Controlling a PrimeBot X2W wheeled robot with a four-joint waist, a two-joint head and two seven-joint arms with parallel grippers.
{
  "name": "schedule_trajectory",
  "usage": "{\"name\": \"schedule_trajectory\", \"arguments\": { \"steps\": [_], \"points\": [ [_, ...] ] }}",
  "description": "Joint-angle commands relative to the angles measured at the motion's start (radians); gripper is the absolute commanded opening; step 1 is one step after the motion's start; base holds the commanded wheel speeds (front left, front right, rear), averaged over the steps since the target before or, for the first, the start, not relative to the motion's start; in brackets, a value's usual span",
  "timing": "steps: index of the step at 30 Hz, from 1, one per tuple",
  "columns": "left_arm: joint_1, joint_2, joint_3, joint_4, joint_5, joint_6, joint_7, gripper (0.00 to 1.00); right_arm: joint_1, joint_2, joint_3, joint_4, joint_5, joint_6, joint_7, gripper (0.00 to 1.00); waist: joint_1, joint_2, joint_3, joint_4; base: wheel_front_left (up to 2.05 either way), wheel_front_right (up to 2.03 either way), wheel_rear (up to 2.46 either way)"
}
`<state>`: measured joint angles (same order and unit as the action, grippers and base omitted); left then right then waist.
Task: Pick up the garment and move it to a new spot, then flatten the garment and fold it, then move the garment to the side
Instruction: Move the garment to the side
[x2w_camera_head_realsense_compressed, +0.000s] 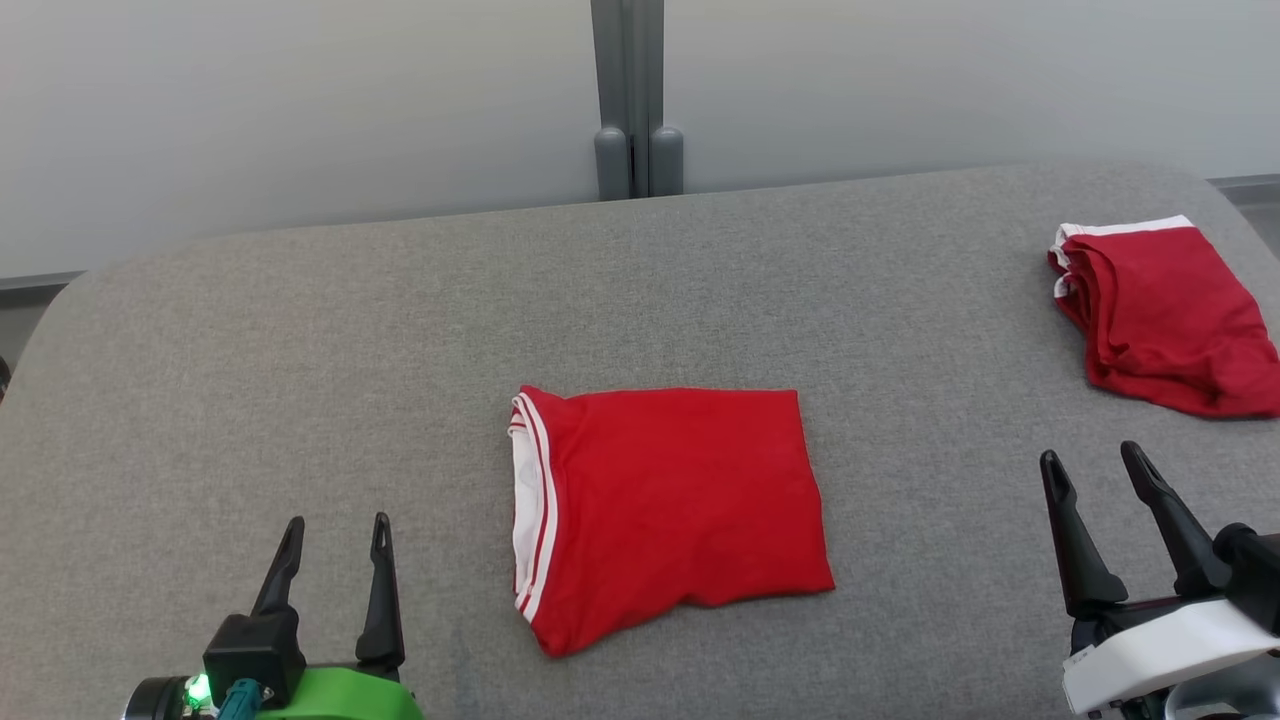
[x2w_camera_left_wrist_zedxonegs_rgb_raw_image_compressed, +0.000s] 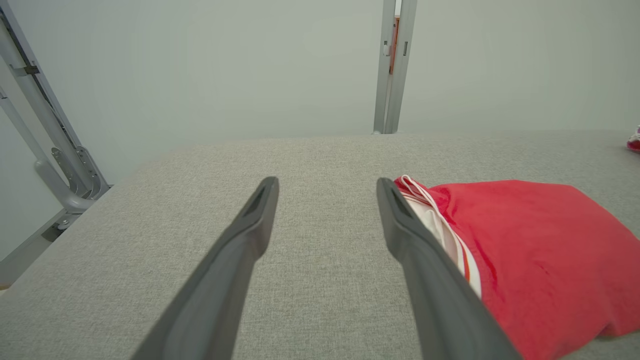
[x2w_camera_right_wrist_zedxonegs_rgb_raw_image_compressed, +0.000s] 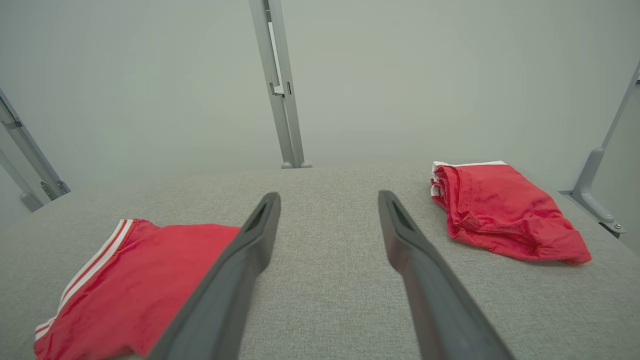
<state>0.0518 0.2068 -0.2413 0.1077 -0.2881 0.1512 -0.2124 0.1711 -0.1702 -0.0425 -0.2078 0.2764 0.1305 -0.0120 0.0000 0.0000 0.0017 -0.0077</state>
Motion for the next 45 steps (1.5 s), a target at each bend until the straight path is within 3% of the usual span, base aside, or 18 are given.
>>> {"name": "schedule_trajectory", "arguments": {
  "steps": [1,12,20,30,38,39,40,41,45],
  "points": [
    [0.004,0.011,0.000,-0.001,0.005,0.007,0.000,1.00,0.008,0.002,-0.003,-0.004,-0.003,0.000,-0.001,1.00,0.0000,0.0000,-0.001,0.000,0.00,0.00,0.00],
    [-0.003,0.014,-0.006,-0.012,-0.004,0.008,0.001,1.00,0.011,-0.001,-0.006,0.008,-0.003,0.000,0.007,1.00,0.0000,0.0000,-0.001,0.011,0.00,0.00,0.00],
    [-0.092,0.003,-0.024,-0.054,0.018,-0.001,-0.014,1.00,-0.044,-0.033,0.032,0.080,0.028,0.000,0.026,1.00,0.0000,0.0000,0.095,0.106,0.00,0.00,0.00],
    [-0.219,-0.040,-0.037,-0.078,0.031,-0.018,-0.045,1.00,-0.249,-0.075,0.171,0.329,0.091,0.000,0.021,1.00,0.0000,0.0000,0.257,0.233,0.00,0.00,0.00],
    [-0.255,-0.069,-0.032,-0.059,0.042,-0.029,-0.053,1.00,-0.379,-0.071,0.264,0.576,0.153,0.000,0.015,1.00,0.0000,0.0000,0.293,0.262,0.00,0.00,0.00],
    [-0.255,-0.071,-0.026,-0.062,0.043,-0.029,-0.053,1.00,-0.384,-0.074,0.280,0.594,0.162,0.000,0.021,0.57,0.0000,0.0000,0.294,0.260,0.00,0.00,0.00],
    [-0.253,-0.072,-0.022,-0.065,0.046,-0.029,-0.053,1.00,-0.385,-0.076,0.292,0.608,0.169,0.000,0.027,0.36,0.0000,0.0000,0.293,0.256,0.00,0.00,0.00],
    [-0.247,-0.073,-0.016,-0.068,0.050,-0.028,-0.053,1.00,-0.387,-0.078,0.302,0.617,0.173,0.000,0.017,0.00,0.0000,0.0000,0.291,0.250,0.00,0.00,0.00],
    [-0.218,-0.063,0.004,-0.086,0.068,-0.031,-0.052,1.00,-0.403,-0.088,0.352,0.596,0.187,0.000,-0.010,0.00,0.0000,0.0000,0.290,0.201,0.00,0.00,0.00]
  ]
}}
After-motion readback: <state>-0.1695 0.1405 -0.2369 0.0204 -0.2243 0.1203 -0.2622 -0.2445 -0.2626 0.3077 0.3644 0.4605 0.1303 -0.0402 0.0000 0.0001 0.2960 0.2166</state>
